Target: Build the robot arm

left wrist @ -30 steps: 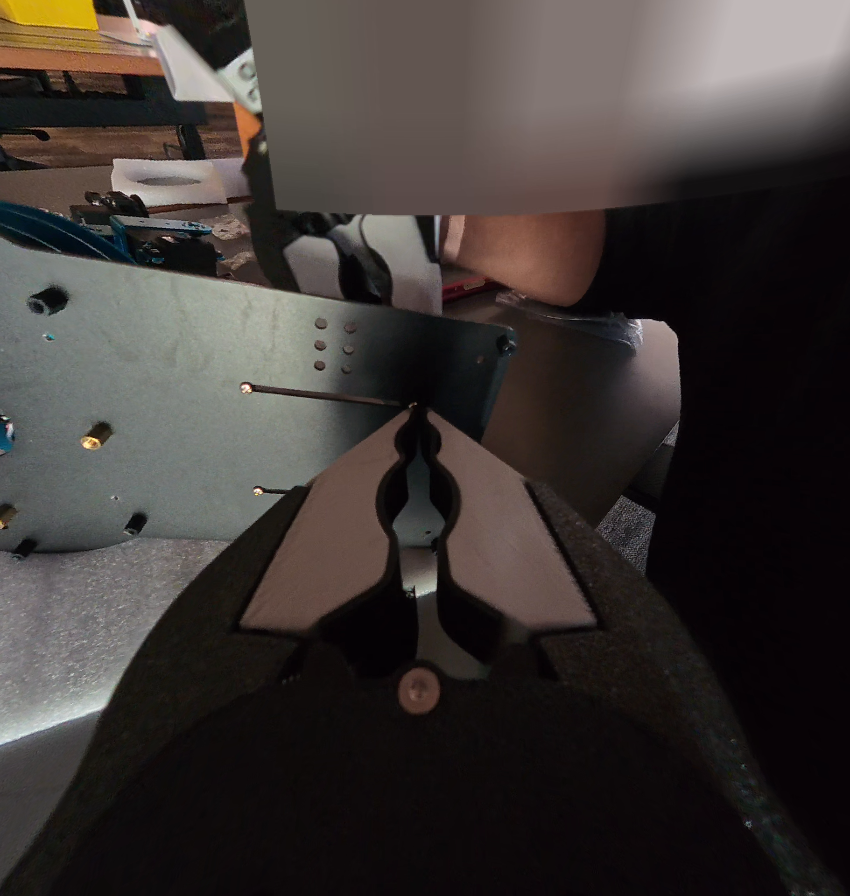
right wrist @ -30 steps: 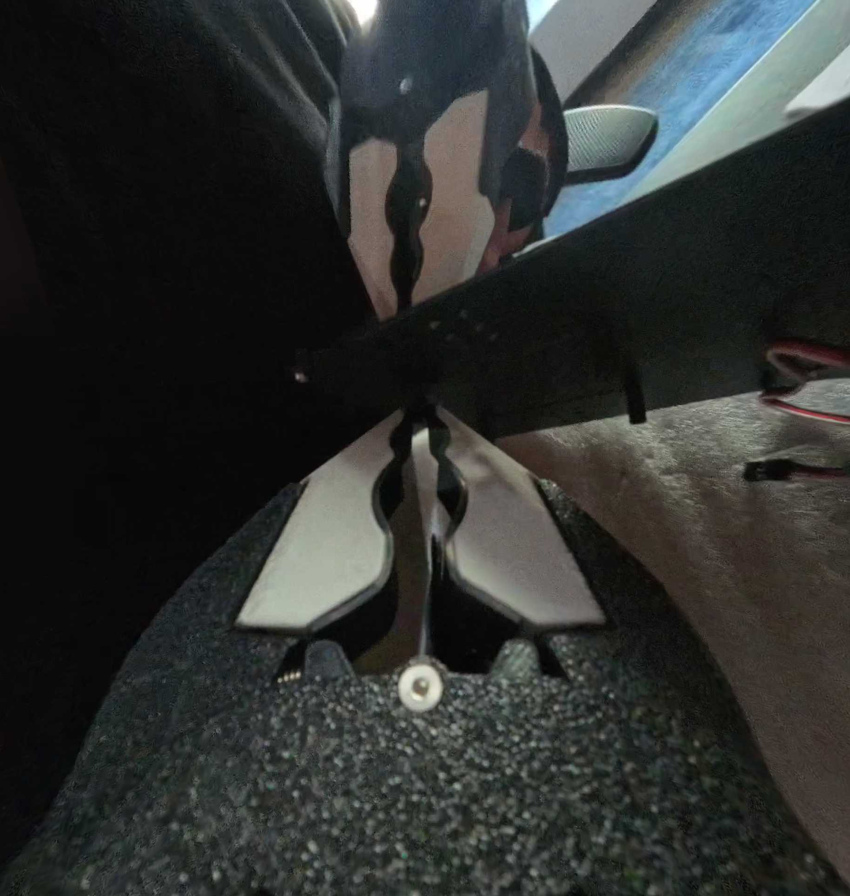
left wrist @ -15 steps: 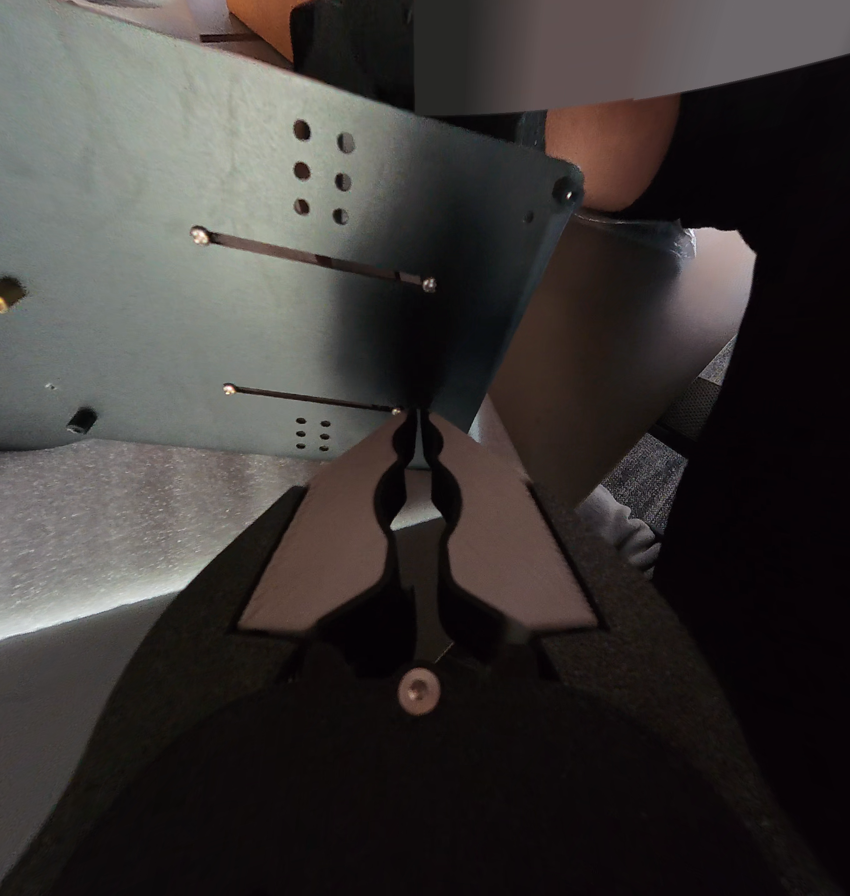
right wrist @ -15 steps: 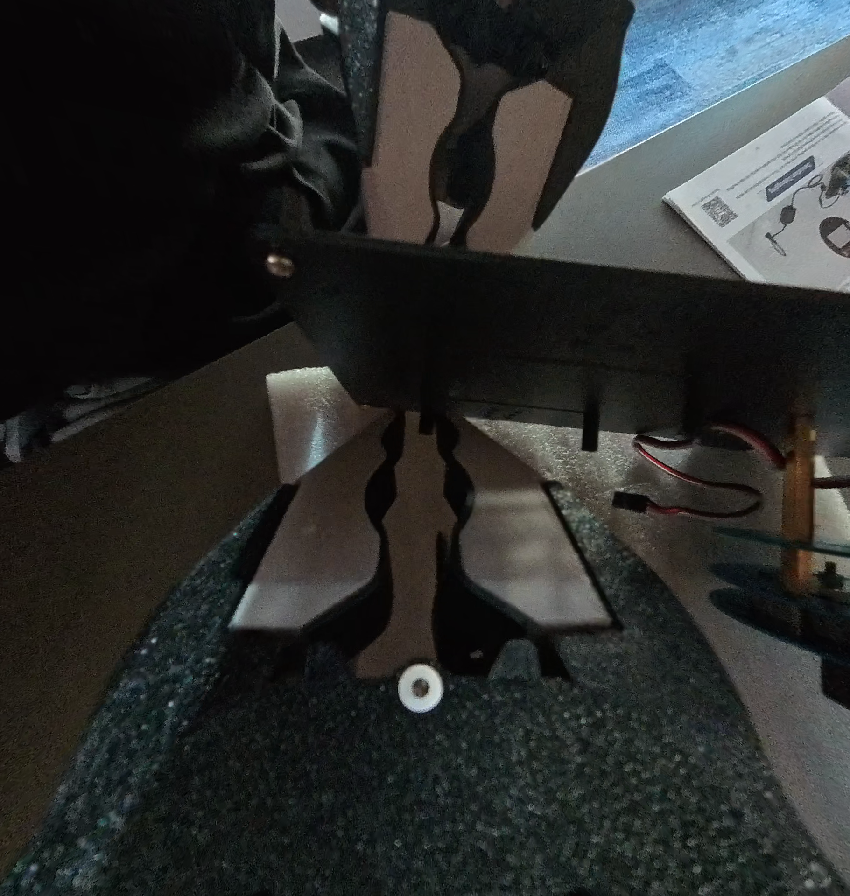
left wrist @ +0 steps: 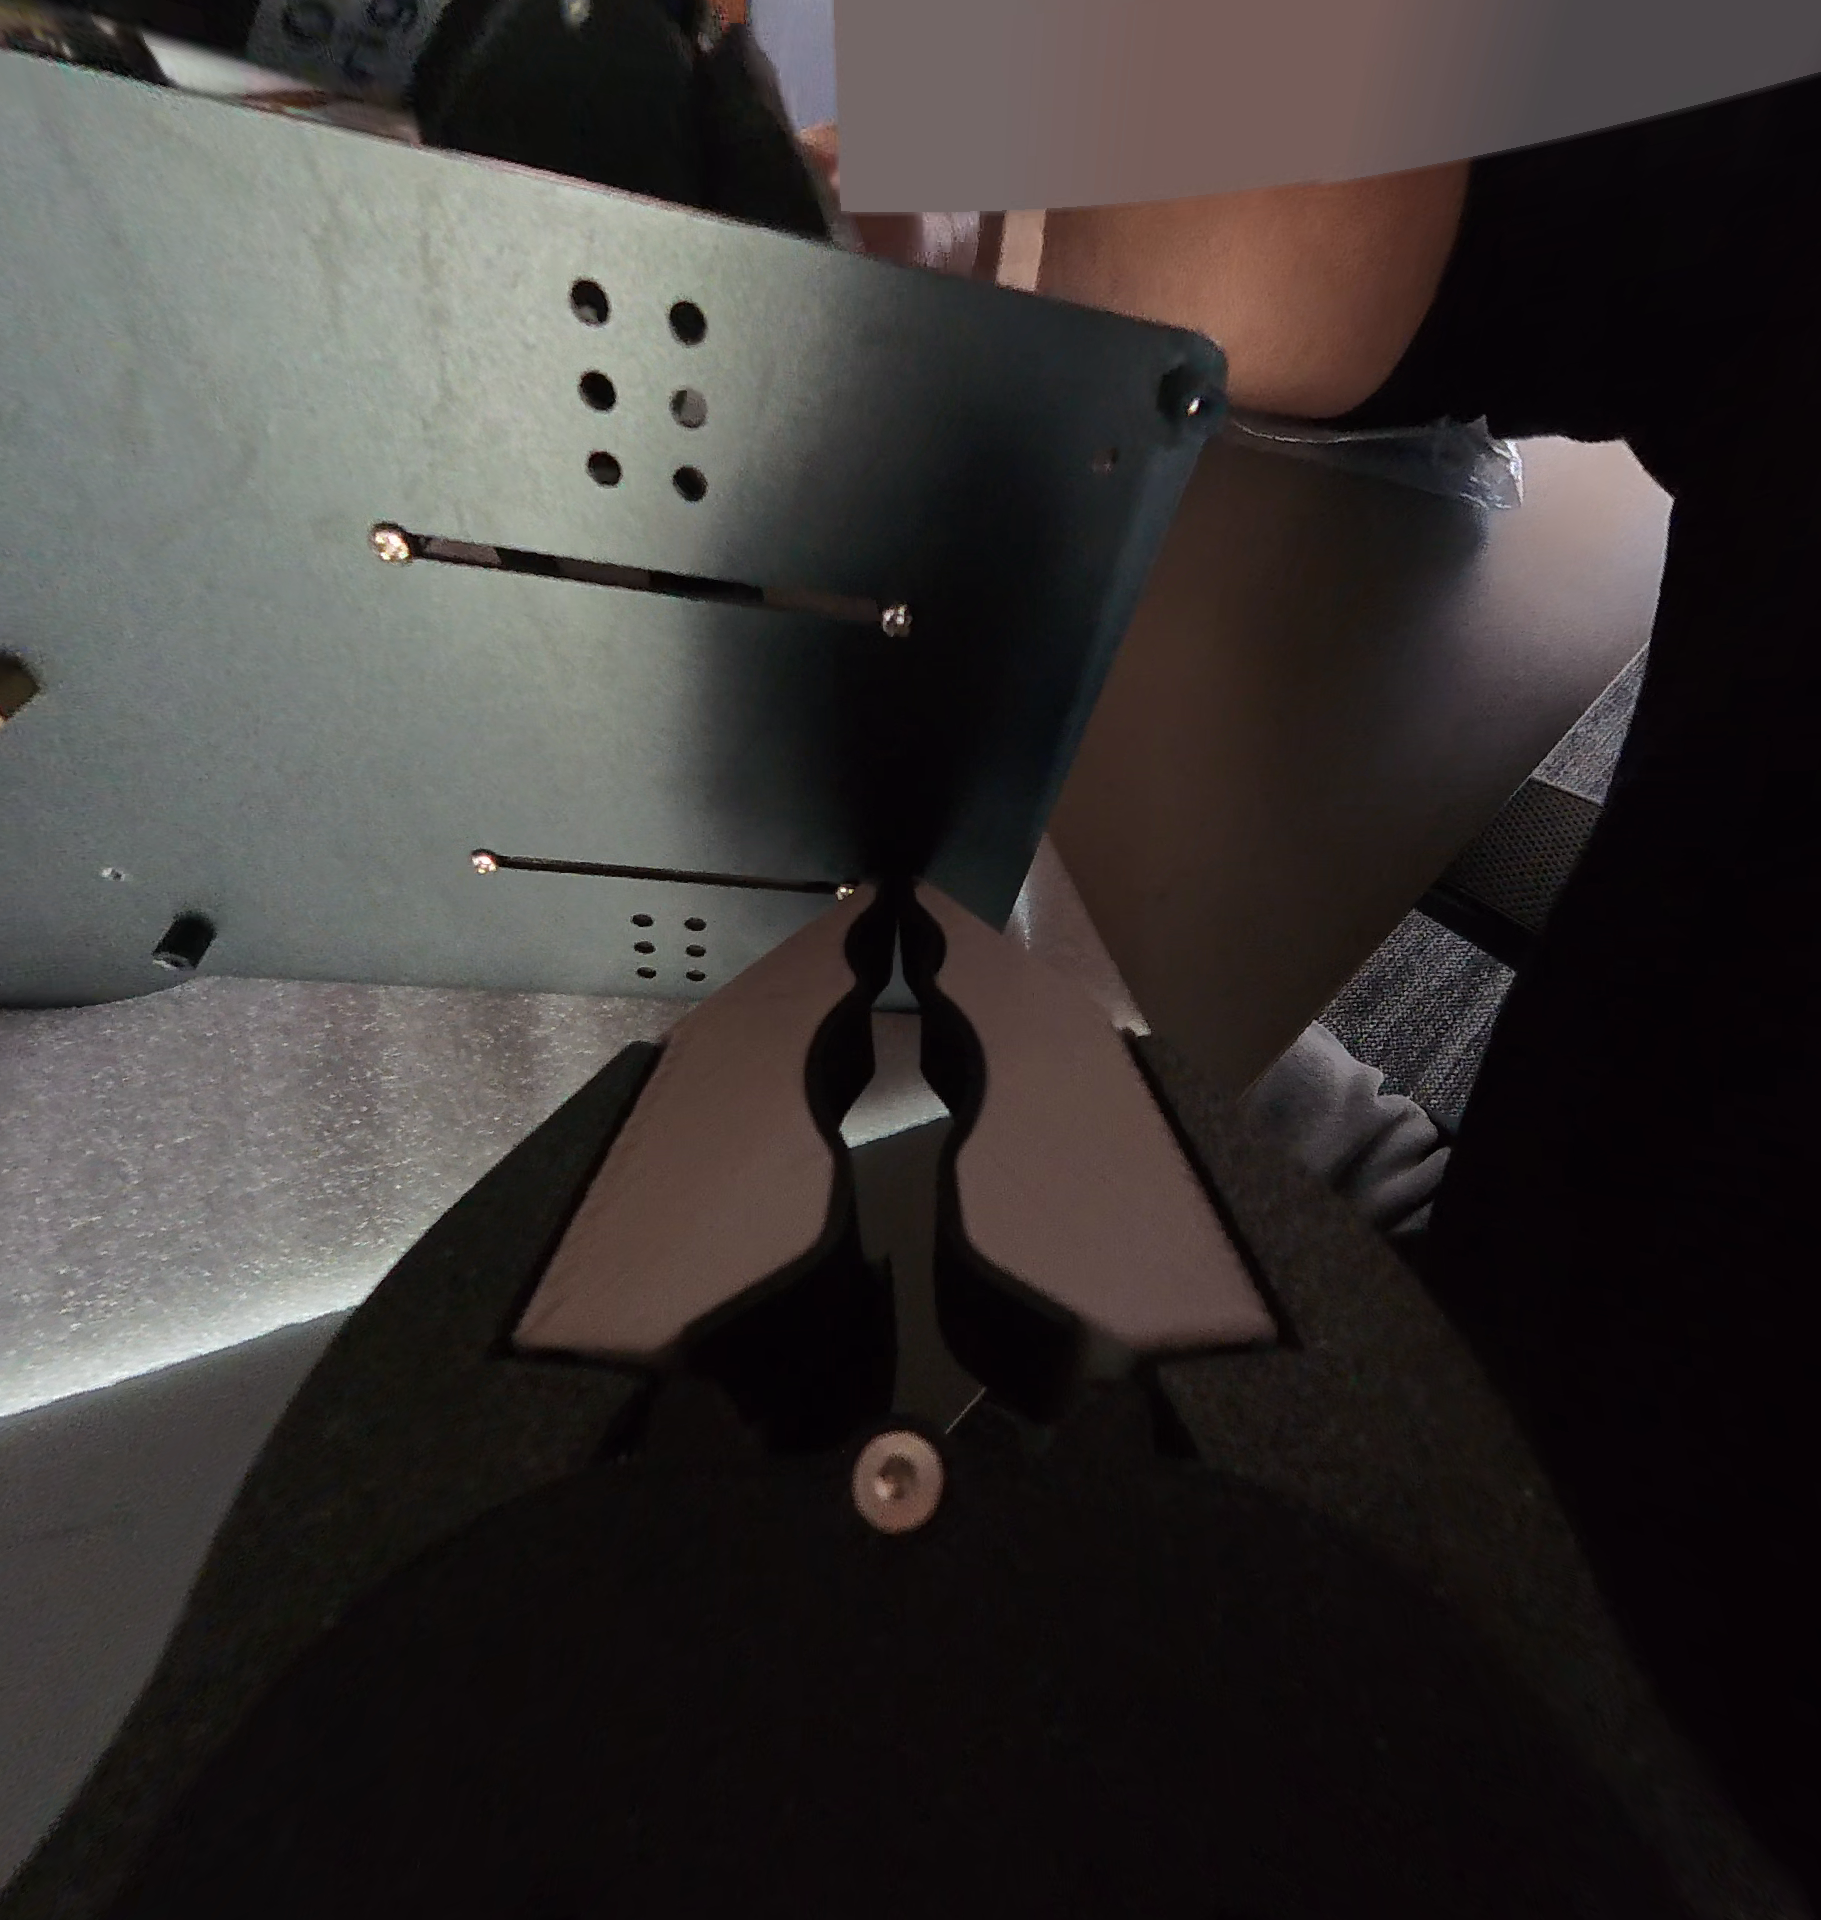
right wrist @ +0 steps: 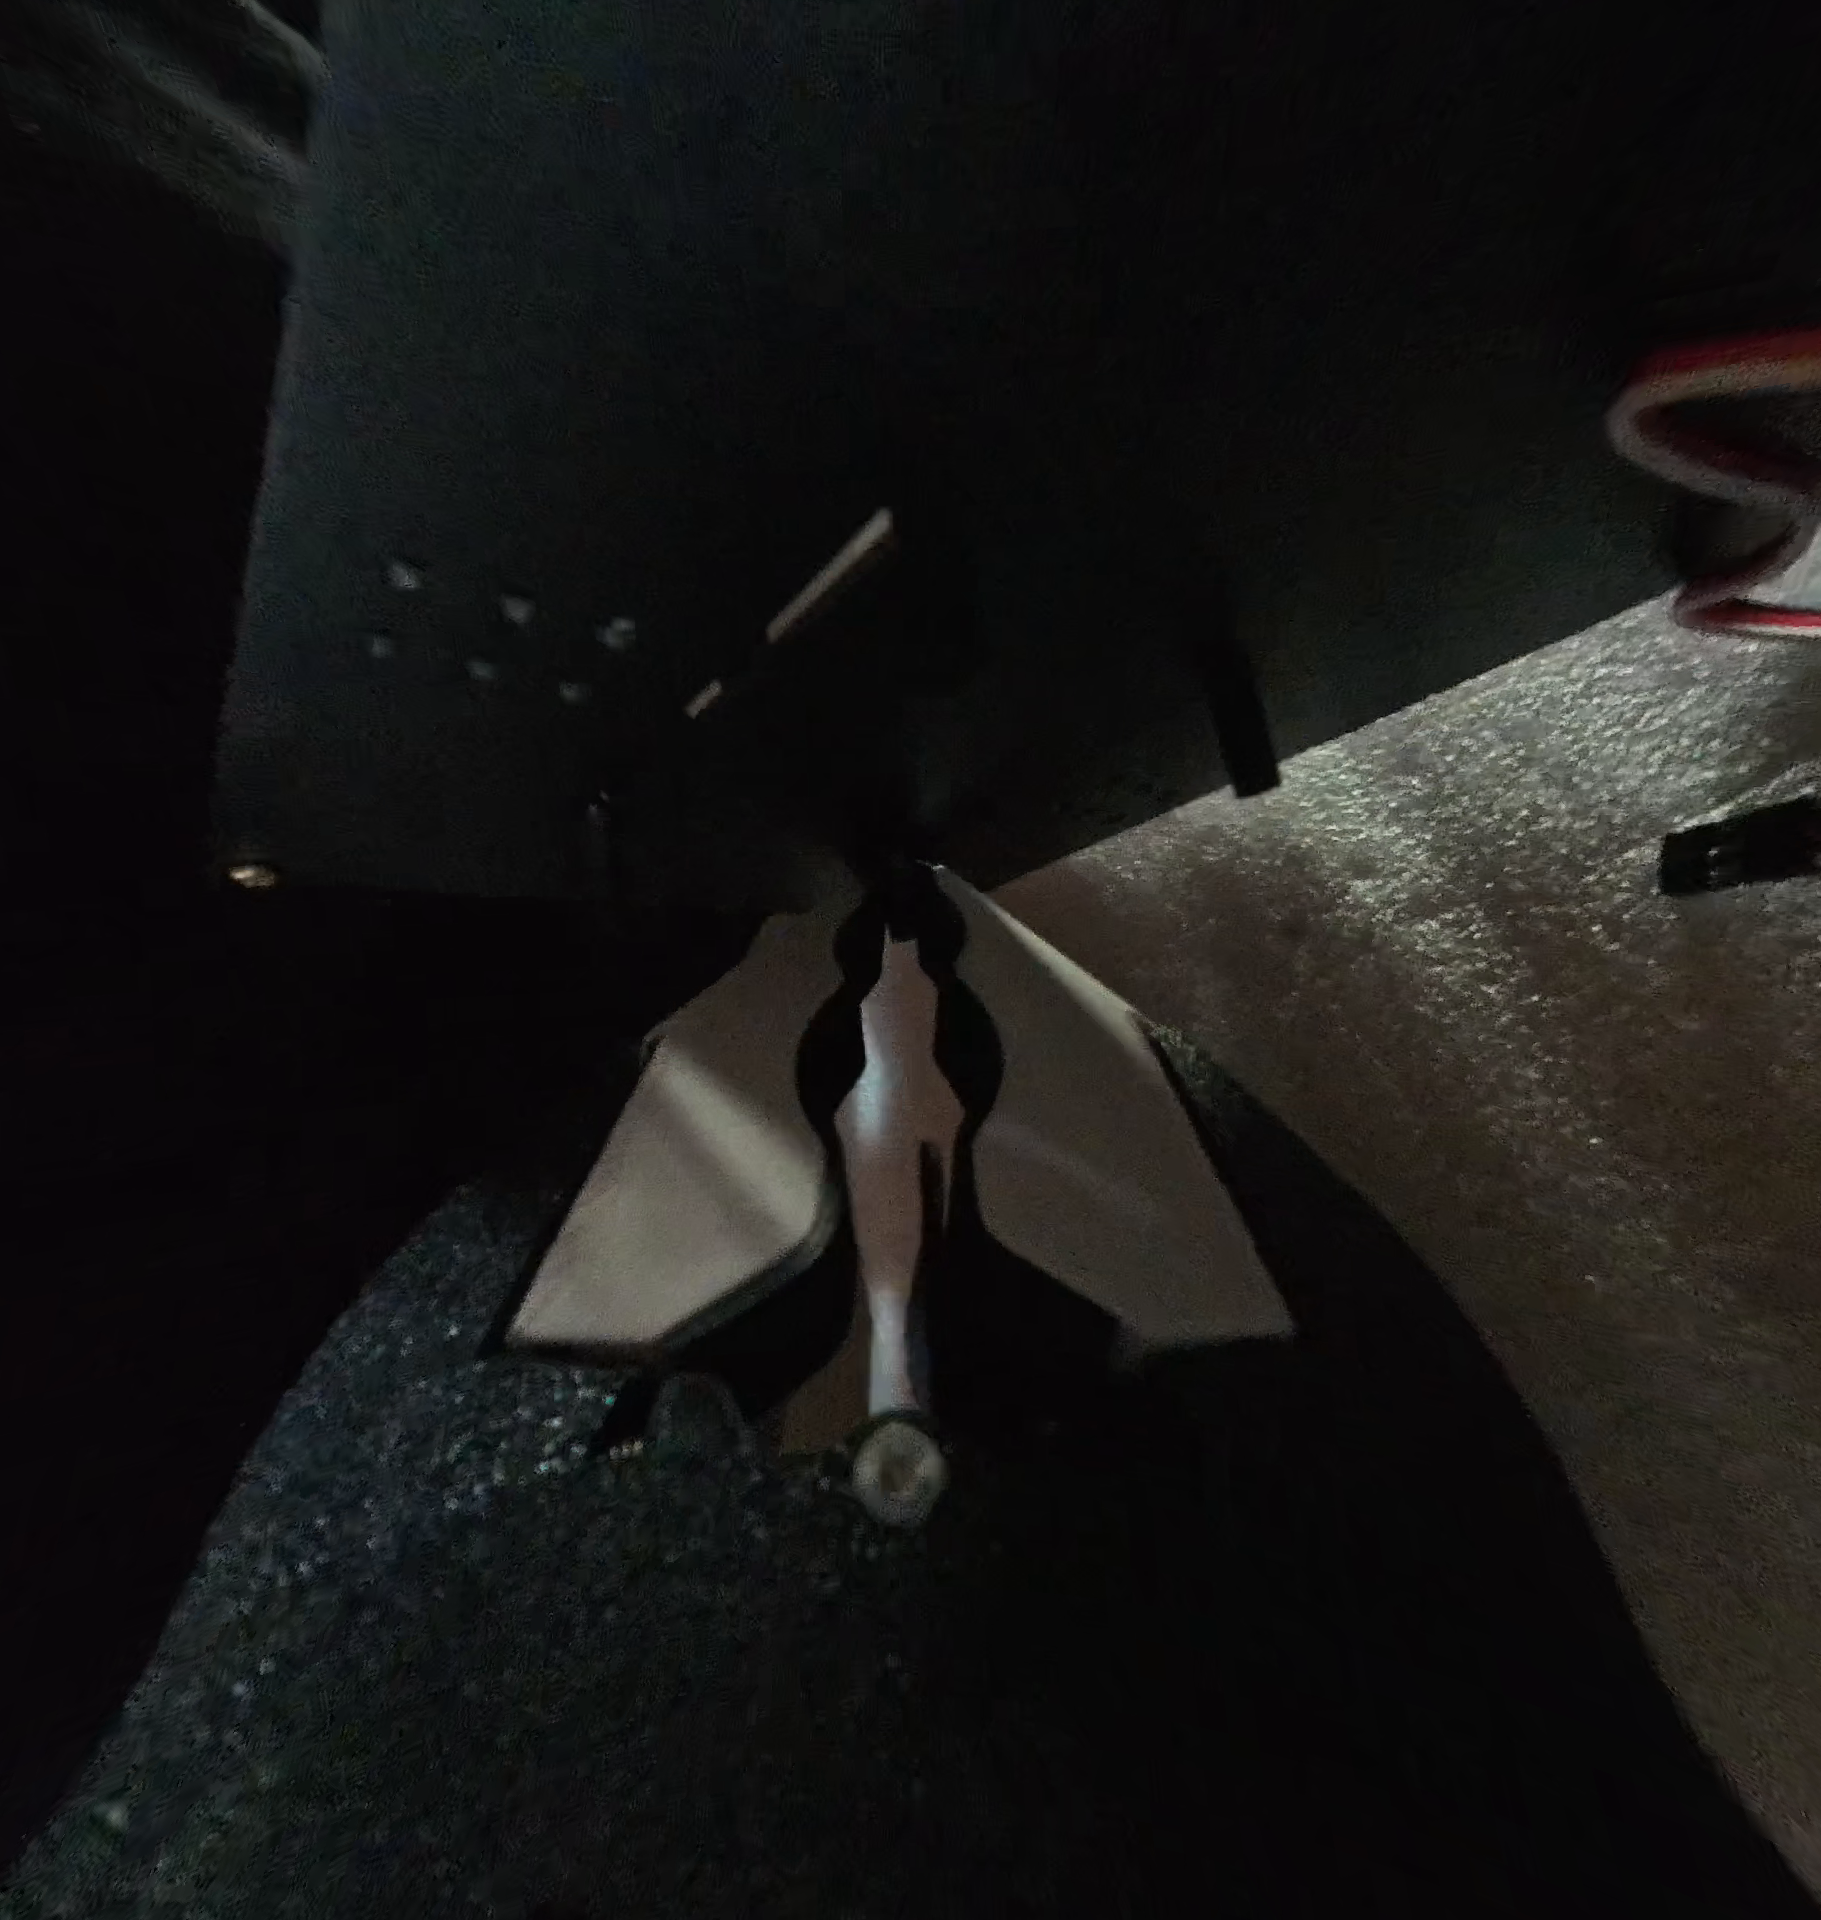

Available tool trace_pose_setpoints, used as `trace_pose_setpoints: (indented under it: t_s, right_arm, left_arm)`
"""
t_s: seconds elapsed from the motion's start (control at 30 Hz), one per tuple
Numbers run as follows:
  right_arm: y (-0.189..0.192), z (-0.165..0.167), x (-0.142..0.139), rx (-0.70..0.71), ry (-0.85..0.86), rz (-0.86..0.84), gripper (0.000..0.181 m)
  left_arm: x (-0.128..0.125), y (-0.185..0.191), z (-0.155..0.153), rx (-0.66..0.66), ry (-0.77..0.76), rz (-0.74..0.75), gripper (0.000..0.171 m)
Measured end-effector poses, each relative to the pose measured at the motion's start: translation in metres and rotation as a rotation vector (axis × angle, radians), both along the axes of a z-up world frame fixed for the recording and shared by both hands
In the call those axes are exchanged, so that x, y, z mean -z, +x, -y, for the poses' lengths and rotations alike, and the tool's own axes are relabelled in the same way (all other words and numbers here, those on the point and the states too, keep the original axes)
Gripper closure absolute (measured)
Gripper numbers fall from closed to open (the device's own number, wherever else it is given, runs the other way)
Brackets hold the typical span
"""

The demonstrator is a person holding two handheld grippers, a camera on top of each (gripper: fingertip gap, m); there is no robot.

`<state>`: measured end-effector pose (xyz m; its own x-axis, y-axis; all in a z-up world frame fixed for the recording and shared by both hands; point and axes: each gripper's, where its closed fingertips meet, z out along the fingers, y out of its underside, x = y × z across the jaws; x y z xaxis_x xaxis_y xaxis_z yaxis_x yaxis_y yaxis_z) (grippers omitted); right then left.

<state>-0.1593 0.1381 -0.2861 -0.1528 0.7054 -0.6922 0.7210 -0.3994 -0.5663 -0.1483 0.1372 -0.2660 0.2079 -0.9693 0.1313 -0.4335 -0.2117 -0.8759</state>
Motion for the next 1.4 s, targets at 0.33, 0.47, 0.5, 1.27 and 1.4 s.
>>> trace_pose_setpoints:
  t_s: [0.33, 0.47, 0.5, 1.27, 1.4]
  right_arm:
    - [0.009, -0.017, -0.012, -0.076, 0.620, -0.187, 0.162]
    - [0.009, -0.063, -0.047, 0.141, 0.741, -0.296, 0.161]
    - [0.009, -0.071, -0.057, 0.199, 0.810, -0.340, 0.161]
    - [0.000, -0.069, -0.062, 0.268, 0.187, -0.186, 0.180]
    - [0.002, -0.068, -0.062, 0.255, 0.185, -0.189, 0.179]
  left_arm:
    - [-0.010, -0.006, -0.008, -0.013, -0.007, 0.034, 0.171]
    - [-0.032, -0.017, -0.043, -0.119, 0.019, 0.097, 0.171]
    - [-0.036, -0.018, -0.052, -0.140, 0.029, 0.107, 0.170]
    - [-0.047, -0.004, -0.073, -0.102, 0.115, 0.127, 0.171]
    - [-0.047, -0.004, -0.073, -0.092, 0.115, 0.133, 0.171]
